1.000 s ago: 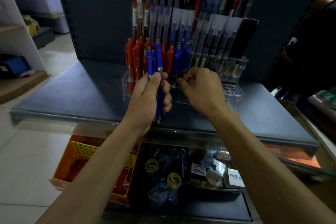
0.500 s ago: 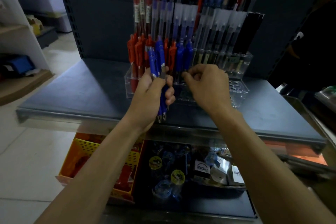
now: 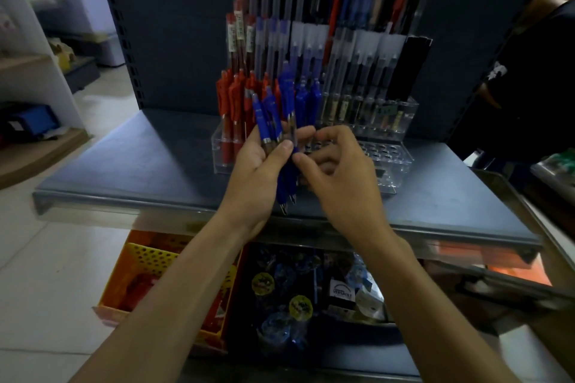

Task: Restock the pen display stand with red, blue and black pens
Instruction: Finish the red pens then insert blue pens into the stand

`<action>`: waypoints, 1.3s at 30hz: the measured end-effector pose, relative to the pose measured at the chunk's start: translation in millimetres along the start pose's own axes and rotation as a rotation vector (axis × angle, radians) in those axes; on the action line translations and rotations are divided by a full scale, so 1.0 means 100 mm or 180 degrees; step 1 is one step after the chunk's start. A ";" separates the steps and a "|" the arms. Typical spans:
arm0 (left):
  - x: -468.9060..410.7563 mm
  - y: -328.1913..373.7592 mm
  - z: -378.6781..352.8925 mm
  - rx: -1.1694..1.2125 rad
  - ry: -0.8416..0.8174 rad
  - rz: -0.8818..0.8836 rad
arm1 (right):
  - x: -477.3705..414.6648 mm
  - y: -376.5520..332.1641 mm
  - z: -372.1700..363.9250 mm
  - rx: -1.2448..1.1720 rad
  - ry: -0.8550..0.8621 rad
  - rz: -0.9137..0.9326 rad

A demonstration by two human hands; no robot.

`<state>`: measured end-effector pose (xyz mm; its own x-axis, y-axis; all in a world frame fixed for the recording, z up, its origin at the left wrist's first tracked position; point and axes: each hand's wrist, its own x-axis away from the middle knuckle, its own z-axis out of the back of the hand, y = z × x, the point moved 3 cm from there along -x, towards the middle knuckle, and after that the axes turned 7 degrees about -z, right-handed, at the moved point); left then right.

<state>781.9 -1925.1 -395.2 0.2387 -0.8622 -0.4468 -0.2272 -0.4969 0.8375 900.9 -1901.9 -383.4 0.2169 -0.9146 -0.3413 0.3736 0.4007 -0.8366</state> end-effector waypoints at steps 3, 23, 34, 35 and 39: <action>0.00 0.00 -0.01 0.0068 -0.0102 0.0038 | -0.01 0.00 0.01 0.0291 -0.0130 0.0148; -0.15 -0.04 0.18 0.0374 0.0534 0.0012 | -0.51 0.04 0.16 0.1400 0.0247 0.0159; -0.12 -0.03 0.13 0.0392 0.0375 0.0232 | -0.47 -0.01 0.05 0.1217 0.0548 0.0104; -0.12 -0.03 0.14 0.0507 0.0388 0.0256 | -0.46 0.01 0.05 0.1223 0.0545 0.0063; -0.11 -0.01 0.12 0.0661 0.0330 0.0289 | -0.45 -0.01 0.10 0.1253 0.0402 -0.0072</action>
<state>767.8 -1916.1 -395.1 0.3016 -0.8948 -0.3291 -0.4388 -0.4367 0.7853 899.7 -1860.7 -363.0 0.1014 -0.9130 -0.3951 0.6987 0.3481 -0.6250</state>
